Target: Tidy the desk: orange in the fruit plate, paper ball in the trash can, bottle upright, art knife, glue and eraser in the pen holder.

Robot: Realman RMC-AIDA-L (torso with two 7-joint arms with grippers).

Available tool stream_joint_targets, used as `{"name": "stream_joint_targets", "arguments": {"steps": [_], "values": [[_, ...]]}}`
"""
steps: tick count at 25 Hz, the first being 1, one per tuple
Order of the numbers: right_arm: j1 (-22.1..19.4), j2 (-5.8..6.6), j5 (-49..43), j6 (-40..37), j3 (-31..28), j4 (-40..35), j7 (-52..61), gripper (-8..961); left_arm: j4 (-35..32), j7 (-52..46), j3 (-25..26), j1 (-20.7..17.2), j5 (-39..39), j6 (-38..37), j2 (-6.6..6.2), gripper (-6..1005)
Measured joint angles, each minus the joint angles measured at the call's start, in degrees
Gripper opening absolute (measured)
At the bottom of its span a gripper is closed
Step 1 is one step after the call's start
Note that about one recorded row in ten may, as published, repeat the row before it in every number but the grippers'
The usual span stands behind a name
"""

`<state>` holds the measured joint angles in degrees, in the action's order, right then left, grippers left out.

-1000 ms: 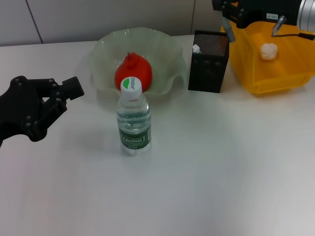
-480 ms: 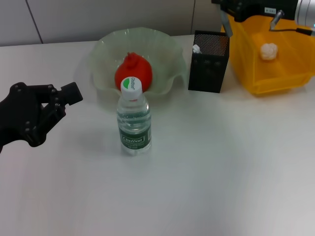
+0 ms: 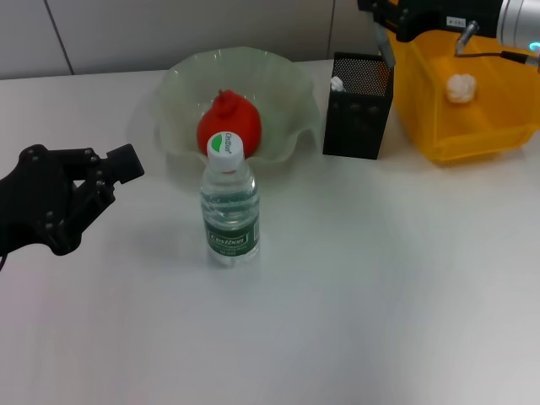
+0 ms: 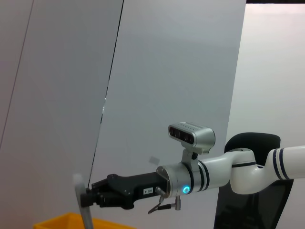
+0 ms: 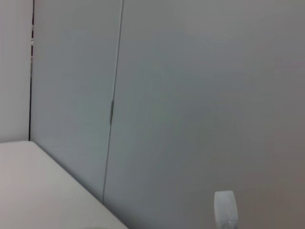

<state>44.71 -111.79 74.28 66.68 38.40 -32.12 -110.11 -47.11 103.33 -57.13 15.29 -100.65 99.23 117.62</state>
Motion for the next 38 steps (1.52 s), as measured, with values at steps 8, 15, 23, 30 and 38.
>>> {"name": "stream_joint_targets", "arguments": {"steps": [8, 15, 23, 30, 38], "values": [[0.59, 0.09, -0.28, -1.24, 0.34, 1.79, -1.55, 138, 0.01, 0.03, 0.00, 0.22, 0.02, -0.15, 0.11, 2], [0.72, 0.09, -0.31, -1.28, 0.36, 1.80, -1.63, 138, 0.01, 0.03, 0.08, 0.05, 0.02, 0.02, 0.33, 2], [0.73, -0.01, -0.08, -1.34, 0.21, 1.80, -2.04, 139, 0.00, 0.03, 0.18, 0.17, 0.01, -0.16, 0.33, 2], [0.73, -0.08, 0.03, -1.34, -0.05, 1.78, -2.08, 139, 0.00, 0.03, 0.18, 0.18, 0.01, -0.08, 0.33, 2], [1.06, 0.58, 2.32, -0.81, -0.34, 1.18, 1.96, 137, 0.00, 0.03, 0.18, 0.04, 0.01, 0.00, 0.35, 2]]}}
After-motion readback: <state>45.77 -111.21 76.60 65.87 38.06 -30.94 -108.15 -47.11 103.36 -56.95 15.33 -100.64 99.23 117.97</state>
